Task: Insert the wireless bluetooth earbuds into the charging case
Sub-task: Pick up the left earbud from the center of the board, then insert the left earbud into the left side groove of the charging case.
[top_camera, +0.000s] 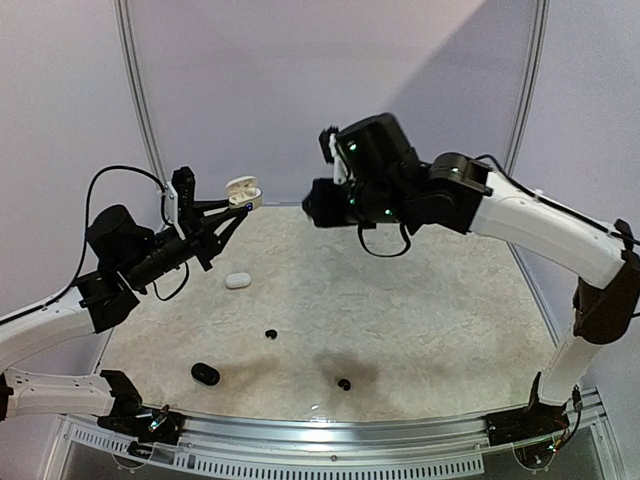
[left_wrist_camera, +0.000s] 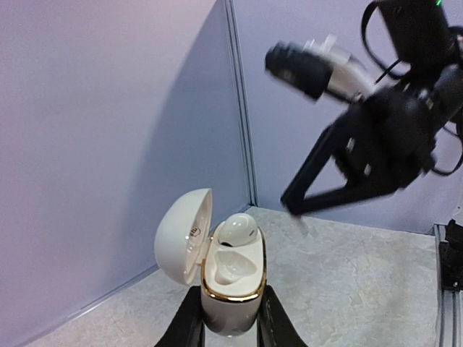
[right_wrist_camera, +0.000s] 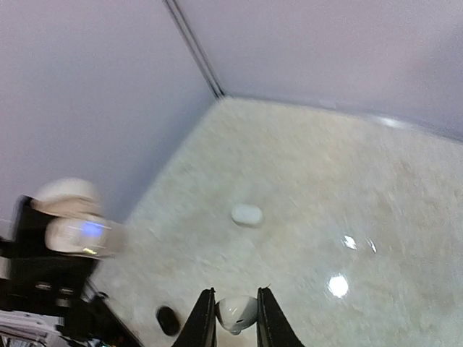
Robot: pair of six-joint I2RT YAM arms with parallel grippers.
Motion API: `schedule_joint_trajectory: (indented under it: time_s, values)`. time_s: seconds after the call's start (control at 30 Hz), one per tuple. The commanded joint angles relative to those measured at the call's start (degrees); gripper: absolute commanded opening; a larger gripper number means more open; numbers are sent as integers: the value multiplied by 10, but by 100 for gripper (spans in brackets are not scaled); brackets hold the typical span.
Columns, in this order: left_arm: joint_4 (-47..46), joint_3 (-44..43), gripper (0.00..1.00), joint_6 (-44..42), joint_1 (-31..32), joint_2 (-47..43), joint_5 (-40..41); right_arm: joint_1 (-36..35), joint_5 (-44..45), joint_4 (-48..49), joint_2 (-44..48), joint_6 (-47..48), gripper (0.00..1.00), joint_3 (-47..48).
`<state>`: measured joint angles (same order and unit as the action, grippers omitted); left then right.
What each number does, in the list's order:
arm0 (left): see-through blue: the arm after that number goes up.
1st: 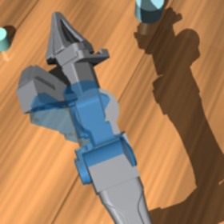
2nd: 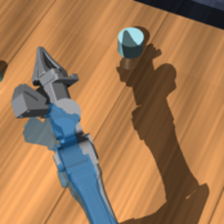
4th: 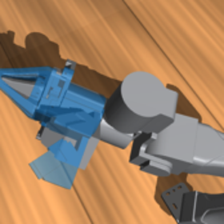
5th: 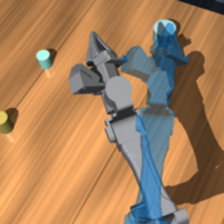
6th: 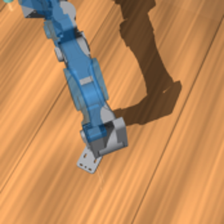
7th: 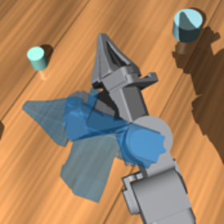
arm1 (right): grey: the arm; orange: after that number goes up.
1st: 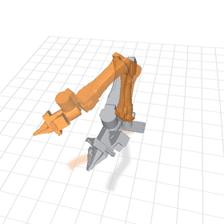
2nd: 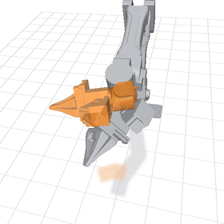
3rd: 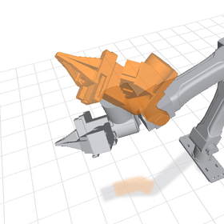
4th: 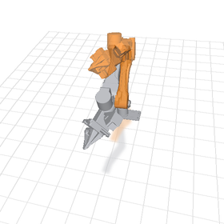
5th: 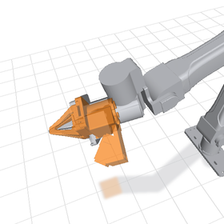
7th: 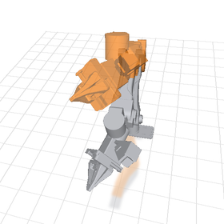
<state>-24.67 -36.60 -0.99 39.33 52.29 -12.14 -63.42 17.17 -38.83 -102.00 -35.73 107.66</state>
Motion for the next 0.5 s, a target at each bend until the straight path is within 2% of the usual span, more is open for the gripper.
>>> schedule_joint_trajectory:
  time_s: [0.0,0.13,0.3,0.47]
  values:
    - [-62,-15,0,-34,12,10,16,-43,49,254,40,131,0,-10]
    - [-60,-15,0,-29,16,9,22,-65,21,367,20,188,0,-1]
    - [-62,-14,0,-21,18,6,23,-88,-6,407,-38,251,0,46]
    - [-67,-12,0,-13,18,5,22,-88,-18,418,-63,259,0,49]
